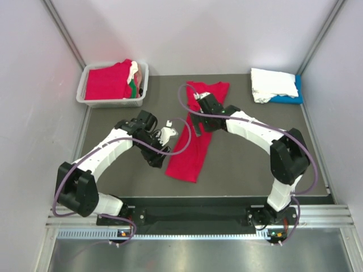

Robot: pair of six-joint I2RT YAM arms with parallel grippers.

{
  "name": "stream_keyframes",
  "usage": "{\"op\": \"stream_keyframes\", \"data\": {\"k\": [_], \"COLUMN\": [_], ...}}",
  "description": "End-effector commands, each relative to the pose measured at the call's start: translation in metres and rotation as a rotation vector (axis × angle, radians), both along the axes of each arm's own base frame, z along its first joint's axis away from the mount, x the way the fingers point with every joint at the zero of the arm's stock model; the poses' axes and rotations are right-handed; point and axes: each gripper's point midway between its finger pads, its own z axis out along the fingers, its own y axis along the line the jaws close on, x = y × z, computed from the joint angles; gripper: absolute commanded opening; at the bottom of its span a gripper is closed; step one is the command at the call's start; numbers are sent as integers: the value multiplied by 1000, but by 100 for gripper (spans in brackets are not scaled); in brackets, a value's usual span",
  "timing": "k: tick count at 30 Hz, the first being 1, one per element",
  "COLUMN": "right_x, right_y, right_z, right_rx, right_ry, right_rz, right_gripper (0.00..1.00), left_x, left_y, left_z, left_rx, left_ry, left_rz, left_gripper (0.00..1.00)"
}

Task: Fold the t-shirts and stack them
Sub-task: Fold the tshirt

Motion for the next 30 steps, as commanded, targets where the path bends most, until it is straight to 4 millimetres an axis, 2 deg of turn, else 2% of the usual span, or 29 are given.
{"op": "stream_keyframes", "data": {"k": [1, 2, 4, 5, 6, 7, 8, 10, 11, 14, 21, 26, 30], "right_x": [-11, -24, -51, -69, -85, -97, -115, -137, -152, -177, -210, -217, -219], "right_y": [-17, -8, -8, 2, 3, 6, 17, 20, 28, 35, 41, 50, 49], "right_z": [-5, -7, -18, -18, -27, -30, -25, -31, -30, -32, -35, -42, -52], "right_rx": [15, 35, 46, 53, 49, 49, 65, 64, 70, 84, 118, 120, 104], "right_ry": [-4, -1, 44, 55, 81, 93, 93, 122, 131, 162, 210, 236, 246], "right_rz": [-83, -64, -74, -42, -40, -32, 9, 8, 40, 55, 58, 80, 82], "right_gripper": [100, 100, 100, 100, 100, 100, 100, 100, 100, 100, 99, 100, 100], "left_x": [5, 6, 9, 9, 8, 4, 5, 5, 6, 11, 17, 17, 14], "left_y": [-1, -1, -2, -3, -5, -5, -6, -2, -3, -2, -12, -23, -35], "left_z": [9, 11, 12, 12, 12, 6, 4, -5, -7, -14, -30, -38, -38], "left_rx": [-14, -17, -26, -37, -47, -52, -53, -30, -28, -8, -27, -26, -34], "left_ry": [-40, -51, -78, -77, -78, -60, -63, -58, -62, -58, -7, 23, 35], "left_rz": [-5, -5, 10, 12, 14, 15, 18, 21, 18, 23, 25, 12, -1], "left_gripper": [64, 64, 63, 63, 62, 62, 62, 61, 61, 61, 60, 59, 59]}}
